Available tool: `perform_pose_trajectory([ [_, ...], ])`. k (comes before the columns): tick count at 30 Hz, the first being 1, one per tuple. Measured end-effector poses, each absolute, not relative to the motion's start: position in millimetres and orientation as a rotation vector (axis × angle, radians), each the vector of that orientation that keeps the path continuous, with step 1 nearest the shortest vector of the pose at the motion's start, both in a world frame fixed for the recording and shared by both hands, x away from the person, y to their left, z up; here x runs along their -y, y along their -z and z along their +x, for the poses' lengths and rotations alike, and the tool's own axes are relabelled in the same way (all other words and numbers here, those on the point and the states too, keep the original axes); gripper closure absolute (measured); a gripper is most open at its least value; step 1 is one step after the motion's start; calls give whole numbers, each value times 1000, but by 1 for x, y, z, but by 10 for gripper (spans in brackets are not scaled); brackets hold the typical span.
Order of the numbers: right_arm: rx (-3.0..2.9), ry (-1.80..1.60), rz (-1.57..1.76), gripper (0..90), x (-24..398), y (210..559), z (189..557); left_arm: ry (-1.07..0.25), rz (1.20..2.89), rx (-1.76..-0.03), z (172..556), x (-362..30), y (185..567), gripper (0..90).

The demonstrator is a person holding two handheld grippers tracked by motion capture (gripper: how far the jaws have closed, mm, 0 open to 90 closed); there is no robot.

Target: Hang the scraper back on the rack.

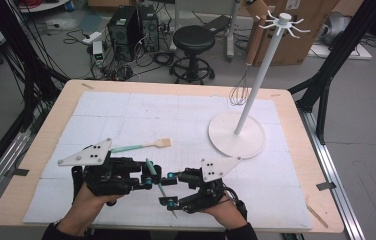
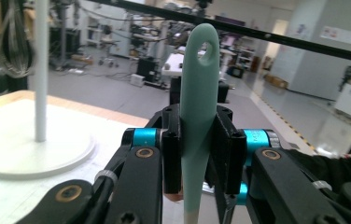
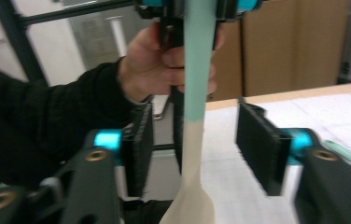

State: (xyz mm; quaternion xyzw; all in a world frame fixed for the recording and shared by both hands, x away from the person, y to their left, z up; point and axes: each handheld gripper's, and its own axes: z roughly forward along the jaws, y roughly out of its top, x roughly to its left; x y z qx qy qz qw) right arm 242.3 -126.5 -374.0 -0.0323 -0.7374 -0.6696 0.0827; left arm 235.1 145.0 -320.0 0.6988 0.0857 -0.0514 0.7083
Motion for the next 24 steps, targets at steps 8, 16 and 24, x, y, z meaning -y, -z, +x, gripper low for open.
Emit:
perform_pose_trajectory([
  [8, 2200, 1986, -29, 762, 125, 375, 239, 121, 1555, -153, 233, -145, 319, 752],
  [16, 2234, 2037, -152, 809, 127, 376, 237, 28, 1534, -264, 232, -145, 318, 627],
  [24, 2407, 2130, -392, 808, 122, 372, 232, -230, 1519, -436, 227, -143, 317, 396],
])
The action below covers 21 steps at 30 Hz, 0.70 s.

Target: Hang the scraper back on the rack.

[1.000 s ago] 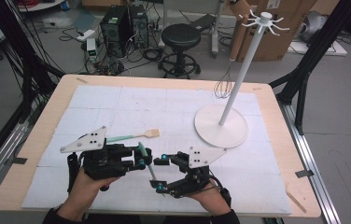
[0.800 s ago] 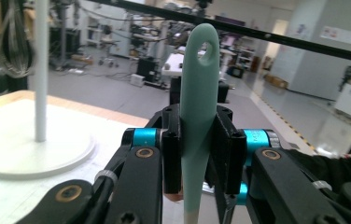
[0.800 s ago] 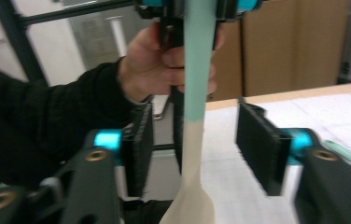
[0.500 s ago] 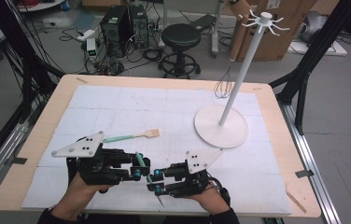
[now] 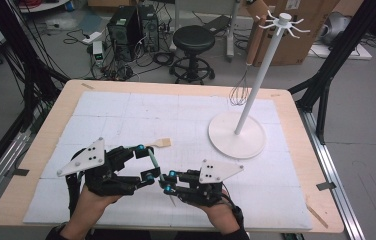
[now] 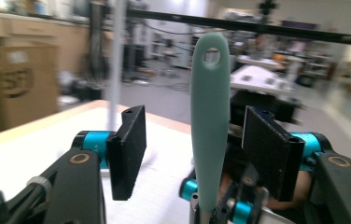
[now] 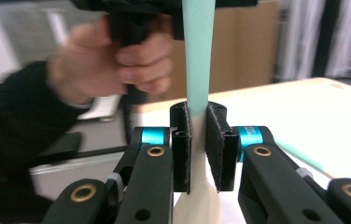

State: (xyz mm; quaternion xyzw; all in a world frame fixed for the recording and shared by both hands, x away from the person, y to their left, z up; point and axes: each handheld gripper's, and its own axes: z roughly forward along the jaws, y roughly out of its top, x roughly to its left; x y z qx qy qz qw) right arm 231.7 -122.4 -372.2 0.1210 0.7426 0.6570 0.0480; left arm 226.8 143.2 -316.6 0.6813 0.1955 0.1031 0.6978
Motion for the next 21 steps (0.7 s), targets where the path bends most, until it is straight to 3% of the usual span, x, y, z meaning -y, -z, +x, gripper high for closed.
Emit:
perform_pose_trajectory([
  [6, -2206, -1832, 457, 808, 114, 371, 227, -272, 1519, -520, 230, -144, 315, 395],
  [21, -2140, -1620, 566, 808, 109, 374, 223, -244, 1529, -633, 233, -144, 313, 574],
])
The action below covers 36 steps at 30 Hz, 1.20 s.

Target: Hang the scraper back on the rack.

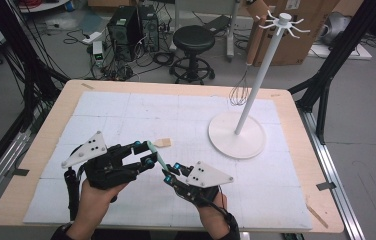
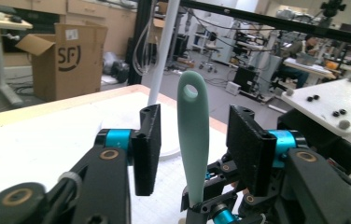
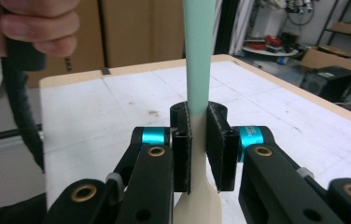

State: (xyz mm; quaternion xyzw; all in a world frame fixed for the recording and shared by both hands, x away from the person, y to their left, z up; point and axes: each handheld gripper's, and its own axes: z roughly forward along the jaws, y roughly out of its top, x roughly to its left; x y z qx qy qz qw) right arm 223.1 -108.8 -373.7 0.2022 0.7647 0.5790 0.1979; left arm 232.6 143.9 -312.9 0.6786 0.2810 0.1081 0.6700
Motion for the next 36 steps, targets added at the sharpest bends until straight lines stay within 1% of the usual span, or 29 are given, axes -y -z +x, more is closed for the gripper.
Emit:
perform_pose_trajectory([
  [6, -2140, -1610, 561, 807, 107, 373, 222, -214, 1529, -641, 234, -142, 312, 664],
  [9, -2147, -1603, 555, 807, 106, 374, 222, -211, 1533, -639, 234, -141, 312, 742],
  [19, -2171, -1670, 526, 792, 112, 373, 222, -174, 1528, -602, 233, -144, 311, 758],
  [20, -2176, -1689, 522, 778, 113, 373, 222, -165, 1532, -591, 233, -144, 311, 759],
  [22, -2187, -1743, 516, 713, 116, 371, 224, -146, 1537, -562, 233, -143, 312, 762],
  [25, -2221, -1826, 465, 658, 121, 368, 226, -114, 1549, -512, 232, -142, 312, 769],
  [26, -2233, -1867, 446, 631, 122, 367, 227, -105, 1551, -495, 231, -142, 312, 777],
  [27, -2245, -1908, 425, 604, 124, 366, 228, -98, 1551, -477, 231, -142, 312, 814],
  [29, -2263, -1986, 362, 586, 128, 364, 230, -67, 1553, -450, 230, -142, 312, 820],
  [32, -2303, -2085, 320, 615, 133, 364, 237, -57, 1561, -437, 230, -142, 312, 821],
  [36, -2368, -2159, 285, 619, 132, 368, 243, -26, 1539, -404, 229, -142, 312, 821],
])
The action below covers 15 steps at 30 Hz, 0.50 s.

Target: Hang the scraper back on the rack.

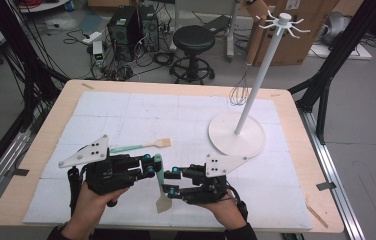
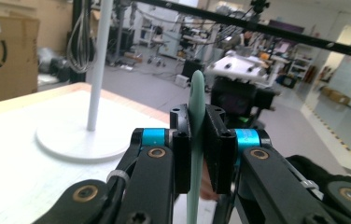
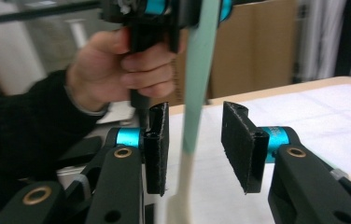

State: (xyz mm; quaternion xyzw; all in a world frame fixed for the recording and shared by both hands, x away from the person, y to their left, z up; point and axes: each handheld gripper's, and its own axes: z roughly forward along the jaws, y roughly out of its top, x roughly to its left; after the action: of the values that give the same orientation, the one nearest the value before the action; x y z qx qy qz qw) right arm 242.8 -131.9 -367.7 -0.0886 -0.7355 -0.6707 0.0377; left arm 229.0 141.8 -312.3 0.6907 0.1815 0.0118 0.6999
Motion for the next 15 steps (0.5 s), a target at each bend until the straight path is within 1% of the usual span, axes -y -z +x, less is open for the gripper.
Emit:
perform_pose_trajectory([
  [3, 2244, 2028, -229, 662, 128, 370, 242, -2, 1537, -371, 228, -142, 312, 822],
  [7, 2215, 2027, -168, 817, 127, 372, 240, 30, 1525, -325, 227, -142, 312, 821],
  [10, 2188, 2052, -184, 840, 128, 372, 240, 23, 1500, -332, 225, -141, 312, 807],
  [11, 2186, 2073, -200, 843, 129, 372, 240, 12, 1492, -349, 226, -142, 312, 753],
  [12, 2187, 2080, -216, 844, 131, 372, 240, 15, 1491, -376, 227, -143, 311, 626],
  [13, 2196, 2102, -225, 845, 132, 372, 241, 8, 1489, -388, 228, -144, 311, 574],
  [15, 2218, 2116, -266, 846, 134, 371, 240, -29, 1494, -395, 228, -147, 312, 532],
])
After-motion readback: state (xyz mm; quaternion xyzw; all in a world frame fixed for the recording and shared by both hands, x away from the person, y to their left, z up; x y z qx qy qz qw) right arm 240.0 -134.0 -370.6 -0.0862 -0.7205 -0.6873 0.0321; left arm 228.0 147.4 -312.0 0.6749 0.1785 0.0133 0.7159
